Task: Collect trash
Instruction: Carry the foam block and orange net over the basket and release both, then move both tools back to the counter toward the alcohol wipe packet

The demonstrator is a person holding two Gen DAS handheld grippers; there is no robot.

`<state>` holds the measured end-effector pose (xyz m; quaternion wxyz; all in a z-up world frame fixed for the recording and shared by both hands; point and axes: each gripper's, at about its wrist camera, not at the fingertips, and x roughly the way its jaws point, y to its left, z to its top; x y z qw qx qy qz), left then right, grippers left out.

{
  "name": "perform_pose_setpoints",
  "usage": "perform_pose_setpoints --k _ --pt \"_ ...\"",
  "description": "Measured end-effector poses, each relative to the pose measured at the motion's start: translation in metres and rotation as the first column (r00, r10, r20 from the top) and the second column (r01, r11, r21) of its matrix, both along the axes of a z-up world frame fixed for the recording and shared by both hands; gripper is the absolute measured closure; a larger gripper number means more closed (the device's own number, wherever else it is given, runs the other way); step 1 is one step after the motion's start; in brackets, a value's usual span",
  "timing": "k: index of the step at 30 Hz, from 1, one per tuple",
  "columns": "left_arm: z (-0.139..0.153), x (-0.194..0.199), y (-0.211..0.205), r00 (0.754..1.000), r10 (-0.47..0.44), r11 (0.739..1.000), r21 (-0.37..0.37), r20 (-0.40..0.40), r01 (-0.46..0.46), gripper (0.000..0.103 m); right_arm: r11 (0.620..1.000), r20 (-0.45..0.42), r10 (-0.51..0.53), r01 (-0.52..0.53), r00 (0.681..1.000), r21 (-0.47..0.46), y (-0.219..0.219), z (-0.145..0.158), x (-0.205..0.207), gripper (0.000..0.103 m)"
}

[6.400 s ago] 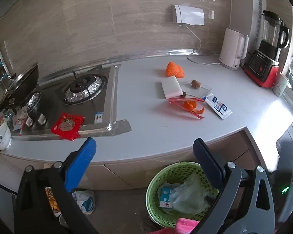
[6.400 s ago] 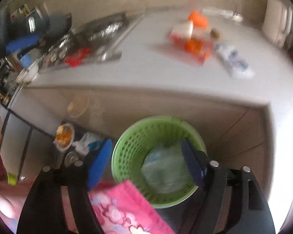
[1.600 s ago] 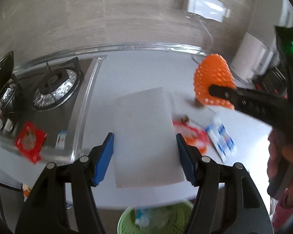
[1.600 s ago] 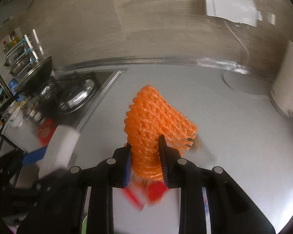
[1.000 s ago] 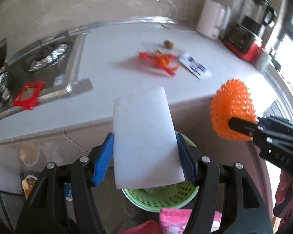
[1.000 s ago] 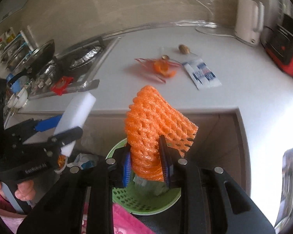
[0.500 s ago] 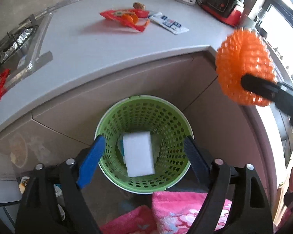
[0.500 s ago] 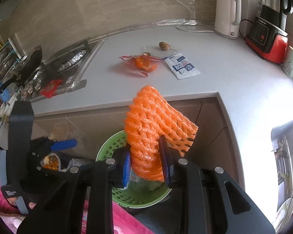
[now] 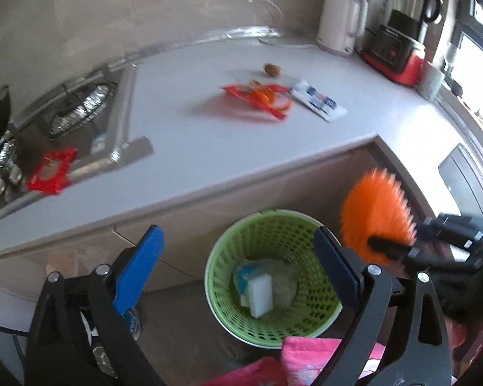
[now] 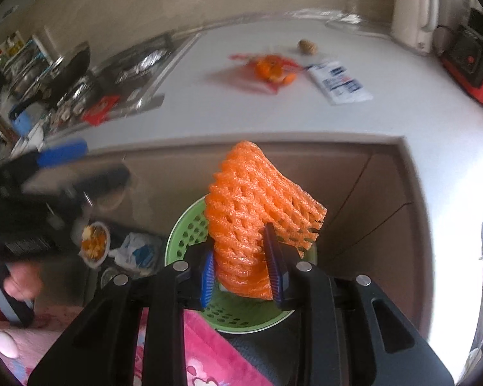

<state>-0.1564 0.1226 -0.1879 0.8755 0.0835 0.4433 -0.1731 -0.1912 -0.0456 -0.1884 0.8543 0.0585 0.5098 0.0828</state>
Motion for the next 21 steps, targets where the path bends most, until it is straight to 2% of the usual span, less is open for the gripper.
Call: perform_pose_setpoints --k 2,4,5,6,12,15,21 --pt "0.005 0.002 0.004 1.0 0.019 1.0 0.003 0.019 -0.019 0.011 1.0 -0.027 0.031 -0.031 0.999 0.006 0.008 -0.013 0.003 0.071" --pt "0.007 0.004 0.008 0.999 0.029 1.0 0.002 0.027 -0.029 0.011 0.999 -0.054 0.046 -0.046 0.997 -0.009 0.015 -0.023 0.005 0.062" --pt "0.007 0.003 0.009 0.999 0.032 0.999 0.002 0.028 -0.032 0.011 0.998 -0.07 0.056 -0.057 0.996 -0.012 0.017 -0.028 0.006 0.053" --pt "0.007 0.004 0.01 0.999 0.035 0.999 0.001 0.028 -0.035 0.011 0.998 -0.079 0.063 -0.065 0.995 -0.016 0.02 -0.031 0.007 0.047" --pt "0.006 0.008 0.014 0.999 0.044 0.999 -0.001 0.026 -0.044 0.011 0.996 -0.07 0.066 -0.07 0.995 -0.058 0.023 -0.03 0.009 0.031" --pt "0.006 0.01 0.014 0.999 0.044 0.999 -0.002 0.025 -0.044 0.011 0.998 -0.058 0.05 -0.053 0.997 -0.047 0.019 -0.025 0.012 0.026" --pt "0.005 0.015 0.014 0.999 0.05 0.999 -0.003 0.022 -0.05 0.011 0.999 -0.029 0.012 -0.014 0.999 -0.046 0.009 -0.013 0.017 0.025"
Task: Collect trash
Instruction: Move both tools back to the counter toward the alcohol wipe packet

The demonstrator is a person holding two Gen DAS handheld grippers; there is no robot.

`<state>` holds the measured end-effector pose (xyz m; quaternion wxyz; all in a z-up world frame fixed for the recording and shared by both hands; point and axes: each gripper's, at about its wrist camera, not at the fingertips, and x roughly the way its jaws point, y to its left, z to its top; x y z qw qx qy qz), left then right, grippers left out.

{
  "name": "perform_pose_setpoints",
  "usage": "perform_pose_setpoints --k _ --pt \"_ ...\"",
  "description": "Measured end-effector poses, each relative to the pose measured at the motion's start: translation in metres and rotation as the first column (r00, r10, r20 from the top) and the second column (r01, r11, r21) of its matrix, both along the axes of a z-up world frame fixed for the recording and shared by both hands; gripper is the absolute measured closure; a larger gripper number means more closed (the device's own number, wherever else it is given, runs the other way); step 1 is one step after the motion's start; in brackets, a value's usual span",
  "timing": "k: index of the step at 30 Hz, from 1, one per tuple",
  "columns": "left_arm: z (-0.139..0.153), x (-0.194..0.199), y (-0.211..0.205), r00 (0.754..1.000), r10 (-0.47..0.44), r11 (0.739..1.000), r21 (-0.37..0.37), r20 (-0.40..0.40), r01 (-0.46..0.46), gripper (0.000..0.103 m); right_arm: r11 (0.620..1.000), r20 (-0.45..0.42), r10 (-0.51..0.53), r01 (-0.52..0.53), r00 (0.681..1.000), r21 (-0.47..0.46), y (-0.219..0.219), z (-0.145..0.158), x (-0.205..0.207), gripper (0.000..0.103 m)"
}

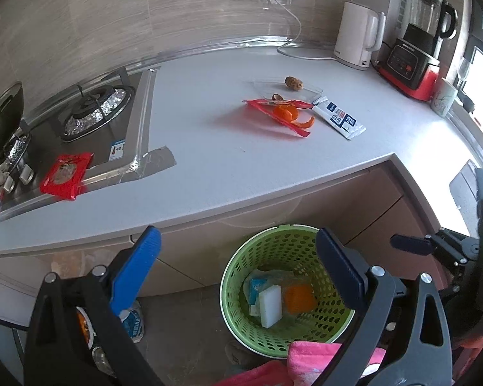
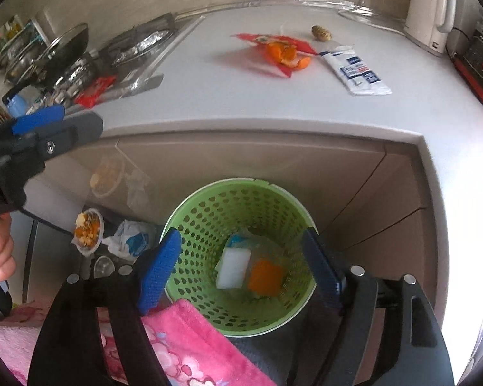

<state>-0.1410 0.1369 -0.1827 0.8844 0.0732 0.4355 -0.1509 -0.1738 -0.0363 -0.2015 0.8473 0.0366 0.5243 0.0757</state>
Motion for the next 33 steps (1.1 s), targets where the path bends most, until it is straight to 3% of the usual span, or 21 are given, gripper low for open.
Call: perform_pose_setpoints --k 15,24,33 --pt "0.0 0.03 -0.039 1.0 -0.014 1.0 -0.012 -0.008 0.014 0.011 0.995 0.084 -0.089 0.093 0.992 -0.038 -0.062 0.03 0.027 0.021" --pt "0.002 0.065 -0.064 1.0 0.028 1.0 0.0 -0.002 -0.028 0.011 0.996 0.101 -0.052 0.059 0.994 -0.065 -0.102 0.022 0.091 0.021" --pt "0.01 0.124 -0.085 0.993 0.114 0.993 -0.002 -0.009 -0.114 0.011 0.998 0.105 0.033 -0.027 0.994 -0.053 -0.121 0.0 0.158 0.02"
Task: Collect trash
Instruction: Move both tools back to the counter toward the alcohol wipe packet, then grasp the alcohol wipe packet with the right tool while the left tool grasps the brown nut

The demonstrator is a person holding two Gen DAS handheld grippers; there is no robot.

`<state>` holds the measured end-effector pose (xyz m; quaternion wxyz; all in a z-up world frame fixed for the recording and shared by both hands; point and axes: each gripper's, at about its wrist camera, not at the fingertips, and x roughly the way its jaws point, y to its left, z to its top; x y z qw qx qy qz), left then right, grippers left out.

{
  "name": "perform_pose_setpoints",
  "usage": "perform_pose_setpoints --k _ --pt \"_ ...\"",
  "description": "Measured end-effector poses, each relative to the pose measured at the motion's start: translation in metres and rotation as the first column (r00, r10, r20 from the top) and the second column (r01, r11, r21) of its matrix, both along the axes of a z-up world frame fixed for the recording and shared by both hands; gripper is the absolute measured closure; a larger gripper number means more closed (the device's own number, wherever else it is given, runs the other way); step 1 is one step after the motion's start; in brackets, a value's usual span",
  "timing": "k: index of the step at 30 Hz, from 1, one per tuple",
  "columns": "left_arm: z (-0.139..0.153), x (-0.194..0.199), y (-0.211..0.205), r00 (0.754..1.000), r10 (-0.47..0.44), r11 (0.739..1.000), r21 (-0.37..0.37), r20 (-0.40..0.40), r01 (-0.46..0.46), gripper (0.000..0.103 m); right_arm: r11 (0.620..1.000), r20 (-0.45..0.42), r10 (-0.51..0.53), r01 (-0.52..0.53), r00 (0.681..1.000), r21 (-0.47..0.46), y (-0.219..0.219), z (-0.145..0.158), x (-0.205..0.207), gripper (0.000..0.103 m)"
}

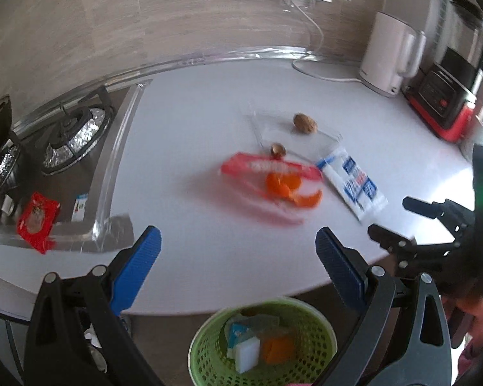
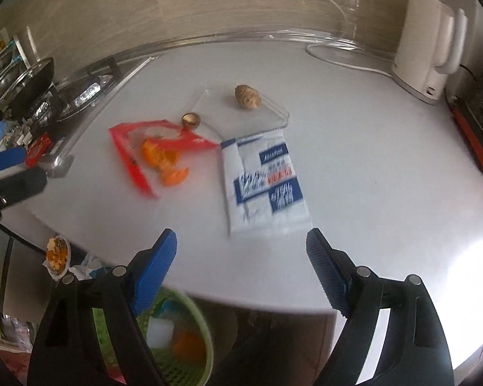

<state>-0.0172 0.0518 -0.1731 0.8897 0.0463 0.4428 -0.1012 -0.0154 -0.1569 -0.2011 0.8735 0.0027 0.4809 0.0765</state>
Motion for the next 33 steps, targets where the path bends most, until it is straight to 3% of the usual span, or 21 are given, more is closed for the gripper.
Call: perform_pose_setpoints --k 10,16,19,21,23,24,26,33 --pt "0.01 0.073 -0.051 1.0 -0.005 1.0 -0.008 0.012 0.005 0.011 0.999 -0.017 0.042 -0.042 0.999 0.027 -0.019 -0.03 0.057 0.02" --pt "-0.004 0.122 -0.093 0.999 -0.016 0.999 -0.037 -0.032 0.015 0.011 0.994 0.026 0.093 -0.091 0.995 -0.055 -0.016 -0.035 0.062 0.023" --pt "-0.013 0.137 -0.113 0.999 -0.027 1.0 -0.017 -0.04 0.026 0.011 0.99 0.049 0.121 -0.117 0.991 -0.074 -0.015 -0.035 0.06 0.035" --pt "-0.017 0.143 -0.121 0.999 -0.033 0.999 -0.007 -0.04 0.033 0.011 0.988 0.056 0.137 -0.133 0.989 -0.072 -0.016 -0.034 0.059 0.05" --pt "-0.022 0.149 -0.128 0.998 -0.034 0.999 -0.005 -0.048 0.033 0.011 0.987 0.062 0.144 -0.139 0.988 -0.081 -0.017 -0.033 0.058 0.058" --pt "-0.023 0.151 -0.129 0.998 -0.031 1.0 -0.004 -0.052 0.03 0.011 0.987 0.066 0.145 -0.139 0.987 -0.084 -0.018 -0.033 0.057 0.069" --pt "-0.028 0.157 -0.133 0.998 -0.019 1.0 -0.009 -0.066 0.019 0.015 0.987 0.072 0.148 -0.142 0.986 -0.082 -0.024 -0.032 0.055 0.078" --pt "-0.045 0.173 -0.144 0.994 0.018 1.0 0.013 -0.108 -0.017 0.023 0.979 0.086 0.177 -0.166 0.98 -0.116 -0.033 -0.03 0.05 0.087"
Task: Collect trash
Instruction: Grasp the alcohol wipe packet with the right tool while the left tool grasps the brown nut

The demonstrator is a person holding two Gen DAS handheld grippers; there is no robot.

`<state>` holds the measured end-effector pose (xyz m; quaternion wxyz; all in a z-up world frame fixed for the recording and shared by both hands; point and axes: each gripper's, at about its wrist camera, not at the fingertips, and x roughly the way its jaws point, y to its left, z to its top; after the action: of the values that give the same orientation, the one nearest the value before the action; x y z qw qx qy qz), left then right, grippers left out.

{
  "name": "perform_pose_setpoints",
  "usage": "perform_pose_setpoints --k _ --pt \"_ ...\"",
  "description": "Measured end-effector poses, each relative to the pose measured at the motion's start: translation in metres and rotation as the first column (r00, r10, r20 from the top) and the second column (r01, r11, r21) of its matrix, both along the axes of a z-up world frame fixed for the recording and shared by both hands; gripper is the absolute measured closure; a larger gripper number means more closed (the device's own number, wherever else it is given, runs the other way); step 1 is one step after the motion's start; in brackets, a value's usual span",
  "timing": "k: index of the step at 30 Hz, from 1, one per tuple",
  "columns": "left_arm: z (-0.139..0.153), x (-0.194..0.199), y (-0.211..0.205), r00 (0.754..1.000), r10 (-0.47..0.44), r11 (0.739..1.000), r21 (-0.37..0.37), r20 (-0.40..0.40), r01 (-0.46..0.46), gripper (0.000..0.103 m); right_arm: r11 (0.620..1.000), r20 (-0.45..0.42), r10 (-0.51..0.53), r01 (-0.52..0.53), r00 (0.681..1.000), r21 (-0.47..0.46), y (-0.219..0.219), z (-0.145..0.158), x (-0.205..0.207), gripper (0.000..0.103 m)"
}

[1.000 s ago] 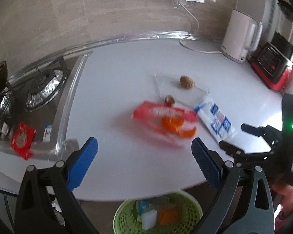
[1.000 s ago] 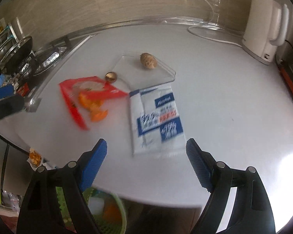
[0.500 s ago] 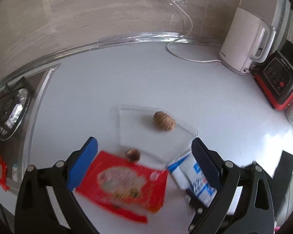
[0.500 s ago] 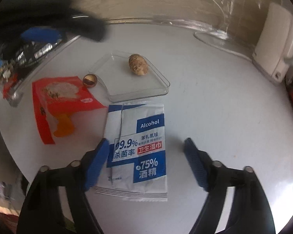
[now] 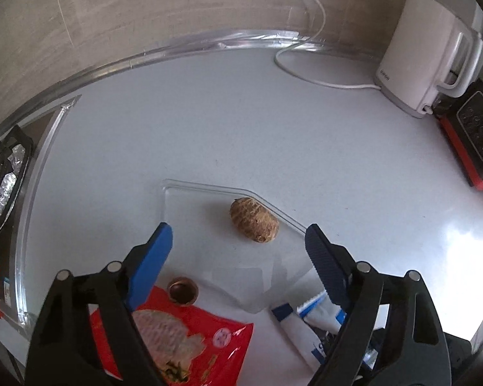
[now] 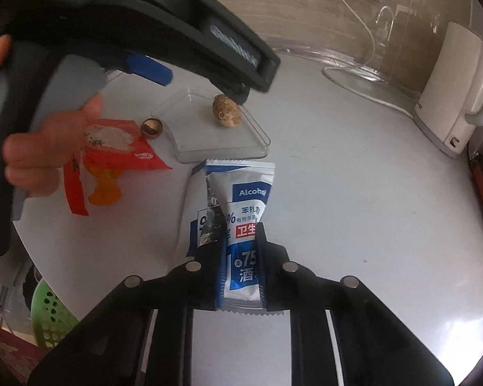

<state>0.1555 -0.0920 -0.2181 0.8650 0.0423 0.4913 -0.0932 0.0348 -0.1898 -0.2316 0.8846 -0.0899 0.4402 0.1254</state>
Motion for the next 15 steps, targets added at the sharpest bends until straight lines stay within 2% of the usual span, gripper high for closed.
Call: perform_pose_setpoints --k 2,12,15 --pt "-0.005 0.003 -0.005 1.0 0.0 1.0 0.025 -0.007 0.001 0.03 1.0 0.003 0.006 -0.006 1.0 0.004 -0.002 0.001 -0.001 0.087" --pt "-0.026 0.019 -0.012 0.998 0.013 0.998 0.067 -0.064 -0.009 0.04 0.997 0.012 -0.006 0.005 1.0 0.071 -0.02 0.009 0.007 0.087" --pt "-0.032 0.023 -0.011 0.996 0.014 0.998 0.06 -0.089 -0.008 0.048 0.997 0.011 -0.01 0.009 1.0 0.076 -0.021 0.01 0.009 0.087"
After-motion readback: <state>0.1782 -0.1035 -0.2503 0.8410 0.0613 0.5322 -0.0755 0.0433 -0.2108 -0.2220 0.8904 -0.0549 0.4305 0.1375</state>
